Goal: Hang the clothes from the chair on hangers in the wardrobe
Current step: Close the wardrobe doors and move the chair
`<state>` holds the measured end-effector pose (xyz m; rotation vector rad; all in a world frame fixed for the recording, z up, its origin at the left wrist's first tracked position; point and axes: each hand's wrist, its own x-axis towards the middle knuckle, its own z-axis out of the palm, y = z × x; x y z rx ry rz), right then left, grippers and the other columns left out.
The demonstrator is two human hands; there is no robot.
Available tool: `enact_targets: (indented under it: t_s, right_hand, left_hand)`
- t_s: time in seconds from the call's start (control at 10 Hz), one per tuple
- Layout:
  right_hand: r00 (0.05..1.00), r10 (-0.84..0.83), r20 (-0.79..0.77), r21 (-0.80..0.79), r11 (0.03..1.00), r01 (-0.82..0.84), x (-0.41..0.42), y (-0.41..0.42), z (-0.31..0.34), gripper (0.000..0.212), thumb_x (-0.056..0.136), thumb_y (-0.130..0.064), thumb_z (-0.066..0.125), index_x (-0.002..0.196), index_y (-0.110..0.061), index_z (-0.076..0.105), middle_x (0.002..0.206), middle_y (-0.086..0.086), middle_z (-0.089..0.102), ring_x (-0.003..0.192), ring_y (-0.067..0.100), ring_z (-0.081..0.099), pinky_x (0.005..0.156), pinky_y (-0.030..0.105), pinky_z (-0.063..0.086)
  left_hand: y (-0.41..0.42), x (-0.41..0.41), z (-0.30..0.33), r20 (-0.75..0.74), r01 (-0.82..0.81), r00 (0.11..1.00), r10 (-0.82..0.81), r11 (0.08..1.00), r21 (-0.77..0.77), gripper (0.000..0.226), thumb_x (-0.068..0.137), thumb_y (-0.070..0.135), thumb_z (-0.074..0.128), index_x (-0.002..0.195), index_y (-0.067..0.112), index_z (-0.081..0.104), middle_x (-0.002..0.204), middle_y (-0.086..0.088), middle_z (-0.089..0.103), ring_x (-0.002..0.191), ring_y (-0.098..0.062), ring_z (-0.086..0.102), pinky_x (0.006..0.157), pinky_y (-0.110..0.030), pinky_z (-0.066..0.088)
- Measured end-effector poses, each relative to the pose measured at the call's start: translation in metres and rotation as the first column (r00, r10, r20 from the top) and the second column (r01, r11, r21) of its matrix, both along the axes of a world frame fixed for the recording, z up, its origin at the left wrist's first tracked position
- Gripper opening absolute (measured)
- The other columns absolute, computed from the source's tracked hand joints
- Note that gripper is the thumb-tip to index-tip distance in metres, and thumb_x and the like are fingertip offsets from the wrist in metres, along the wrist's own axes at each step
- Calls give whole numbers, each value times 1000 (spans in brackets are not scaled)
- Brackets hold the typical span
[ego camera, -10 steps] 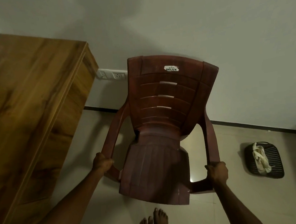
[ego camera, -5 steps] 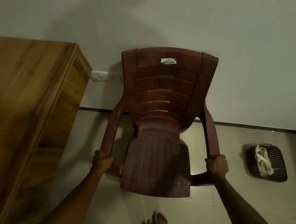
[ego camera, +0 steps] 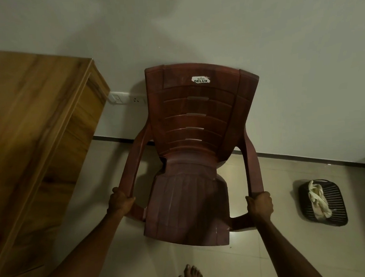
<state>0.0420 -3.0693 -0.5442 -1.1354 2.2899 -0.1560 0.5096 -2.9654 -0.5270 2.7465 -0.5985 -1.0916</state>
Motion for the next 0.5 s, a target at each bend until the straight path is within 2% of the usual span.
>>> enact_targets:
  t_s: [0.1,0.3,0.5]
  right_hand:
    - [999,50,-3,7,999,-50,1,2,7,55,83,-19,84,120,6,51,113,26,64,98,46,66,87,54,57]
    - [994,104,-8,15,994,-104,3,17,25,62,82,-7,81,131,2,45,123,26,59,107,46,63,93,57,55]
    - [946,289,-150,-19,955,-295,13,40,58,59,79,-3,80,130,2,50,122,25,60,103,41,64,91,52,57]
  left_hand:
    - [8,-5,2,69,59,996,-62,998,37,80,79,28,83,136,3,32,130,-26,56,115,-47,59,94,-56,54]
    - [18,-29,38,116,184,974,-194,979,85,80,86,23,73,146,-1,25,133,-24,53,121,-43,56,100,-53,47]
    - [32,-51,70,186,396,898,-398,917,50,75,87,24,70,149,2,34,136,-20,50,121,-39,56,102,-49,48]
